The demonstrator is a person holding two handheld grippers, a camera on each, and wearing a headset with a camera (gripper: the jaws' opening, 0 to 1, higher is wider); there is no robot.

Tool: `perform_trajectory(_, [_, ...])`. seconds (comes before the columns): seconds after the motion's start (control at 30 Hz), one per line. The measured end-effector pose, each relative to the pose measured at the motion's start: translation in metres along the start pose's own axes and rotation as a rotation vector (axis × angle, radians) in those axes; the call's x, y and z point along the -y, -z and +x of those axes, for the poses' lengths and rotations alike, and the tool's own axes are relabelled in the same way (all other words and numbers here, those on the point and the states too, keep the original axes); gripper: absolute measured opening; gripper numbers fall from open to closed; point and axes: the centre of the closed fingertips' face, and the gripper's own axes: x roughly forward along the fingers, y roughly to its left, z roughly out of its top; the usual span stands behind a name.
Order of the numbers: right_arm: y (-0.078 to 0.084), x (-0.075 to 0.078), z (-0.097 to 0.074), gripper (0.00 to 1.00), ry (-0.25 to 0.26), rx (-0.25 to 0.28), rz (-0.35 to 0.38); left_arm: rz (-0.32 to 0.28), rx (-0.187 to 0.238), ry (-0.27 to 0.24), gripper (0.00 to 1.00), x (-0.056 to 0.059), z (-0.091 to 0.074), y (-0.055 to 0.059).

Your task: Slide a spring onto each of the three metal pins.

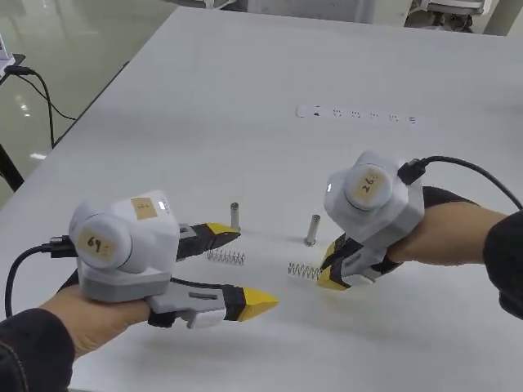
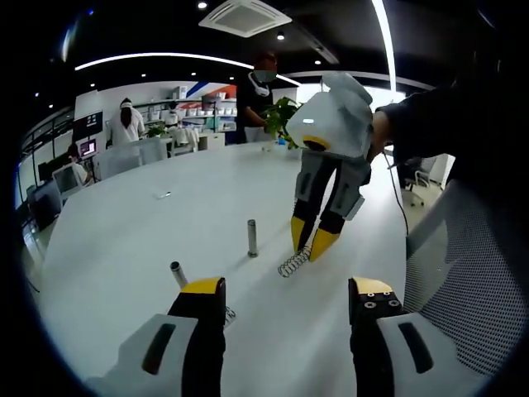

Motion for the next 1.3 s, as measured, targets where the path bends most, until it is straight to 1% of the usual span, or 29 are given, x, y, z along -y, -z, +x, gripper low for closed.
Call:
perform_trajectory(0.17, [-0.005, -0.009, -0.013, 0.13, -0.01, 0.003, -0.04, 0.014, -0.004, 0.031, 0.53, 0.009, 0.004, 0.0])
perform_trajectory(0.3, [-0.012, -0.016, -0.018, 0.13, -0.021, 0.01, -0.072, 0.017, -0.001, 0.056, 0.48, 0.015, 0.005, -0.001])
perform_trajectory(0.47, [-0.021, -0.025, -0.023, 0.13, -0.037, 0.019, -0.116, 0.03, 0.008, 0.086, 0.44, 0.023, 0.007, -0.003])
perform_trajectory(0.6, [-0.026, -0.028, -0.026, 0.13, -0.042, 0.021, -0.14, 0.041, 0.012, 0.099, 0.39, 0.026, 0.007, -0.005])
perform_trajectory(0.77, [-0.031, -0.033, -0.028, 0.13, -0.054, 0.022, -0.171, 0.056, 0.005, 0.108, 0.33, 0.027, 0.007, -0.004])
perform_trajectory(1.23, [-0.037, -0.042, -0.028, 0.13, -0.08, 0.014, -0.229, 0.093, 0.006, 0.145, 0.22, 0.037, 0.012, -0.006])
perform_trajectory(1.3, [-0.036, -0.042, -0.028, 0.13, -0.081, 0.01, -0.235, 0.097, 0.006, 0.148, 0.19, 0.037, 0.012, -0.006])
